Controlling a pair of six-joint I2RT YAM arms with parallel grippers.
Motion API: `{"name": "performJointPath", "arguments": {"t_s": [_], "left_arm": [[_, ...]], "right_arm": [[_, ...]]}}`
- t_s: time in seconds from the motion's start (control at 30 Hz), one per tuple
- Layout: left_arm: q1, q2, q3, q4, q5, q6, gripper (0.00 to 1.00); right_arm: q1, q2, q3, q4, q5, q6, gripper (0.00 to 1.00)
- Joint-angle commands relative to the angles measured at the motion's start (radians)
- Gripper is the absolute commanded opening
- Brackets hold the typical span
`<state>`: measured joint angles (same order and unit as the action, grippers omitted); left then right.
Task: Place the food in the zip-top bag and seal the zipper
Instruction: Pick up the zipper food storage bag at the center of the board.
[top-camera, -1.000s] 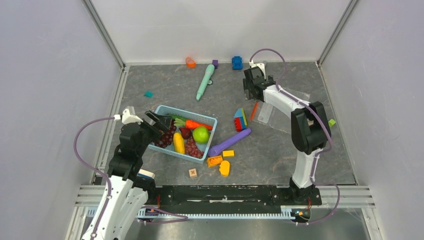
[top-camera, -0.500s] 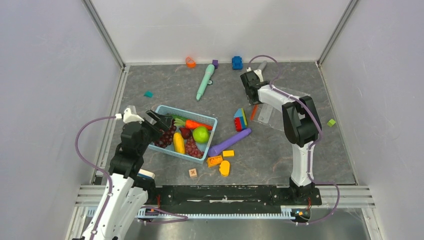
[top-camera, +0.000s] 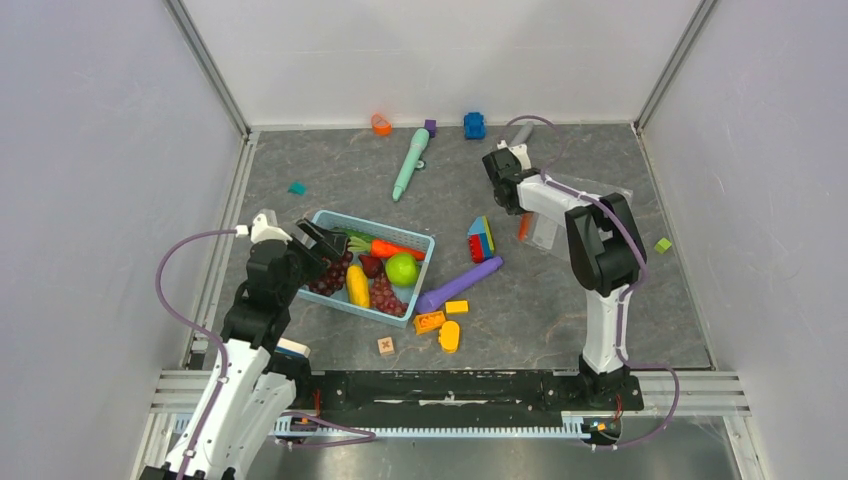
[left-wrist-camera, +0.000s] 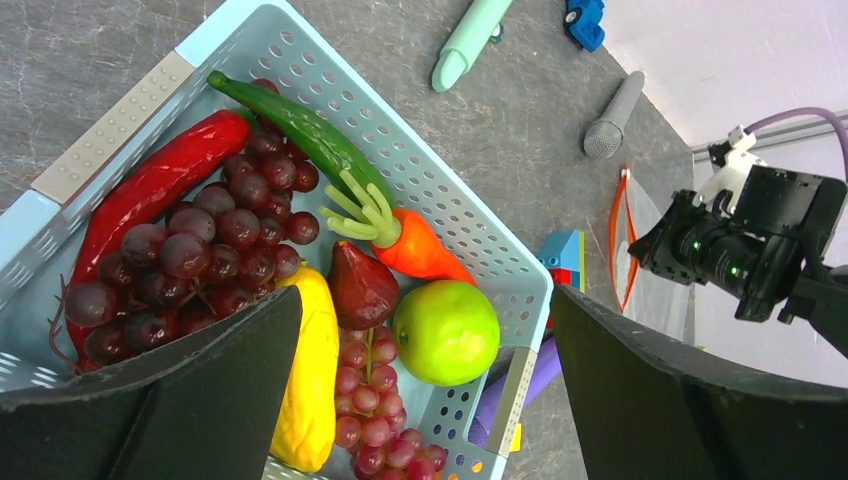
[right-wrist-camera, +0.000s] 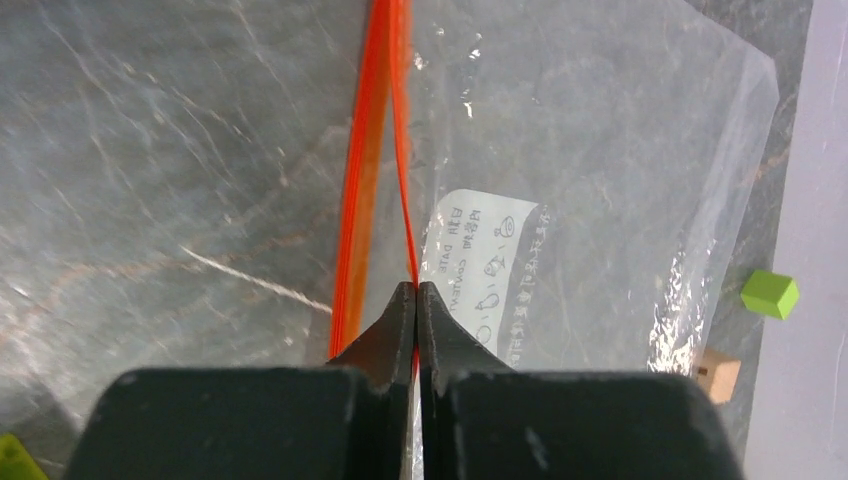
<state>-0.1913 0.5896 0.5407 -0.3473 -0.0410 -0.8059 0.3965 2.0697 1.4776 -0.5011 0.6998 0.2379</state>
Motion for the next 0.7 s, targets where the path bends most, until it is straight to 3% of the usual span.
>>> {"name": "performJointPath", "arguments": {"t_s": [0.0,0.17,0.4,0.57,0.67], "left_arm": [[0.003,0.006,0.009,0.045,0.036,0.027,1.00],[0.003,0.045,0.020,0.083,0.157,0.013,1.00],[-0.052,0.158,0.026,0.258,0.380,-0.047,1.00],[-0.363,0.293,0.101,0.340,0.196,-0.041,1.00],[-0.522,0.437,0.175,0.399,0.160,-0.024,1.00]], "right_arm": [[0.000,-0.171,-0.105,0.078,0.020,-0.004,0.00],[0.005,-0.434,-0.338,0.223,-0.046,-0.031,0.00],[0.021,-0.823,-0.697,0.451,-0.414,-0.068,0.00],[0.057,-1.023,-0.870,0.553,-0.575,-0.033,0.00],[0.070,-1.099,-0.931,0.592,-0.649,-0.001,0.00]]}}
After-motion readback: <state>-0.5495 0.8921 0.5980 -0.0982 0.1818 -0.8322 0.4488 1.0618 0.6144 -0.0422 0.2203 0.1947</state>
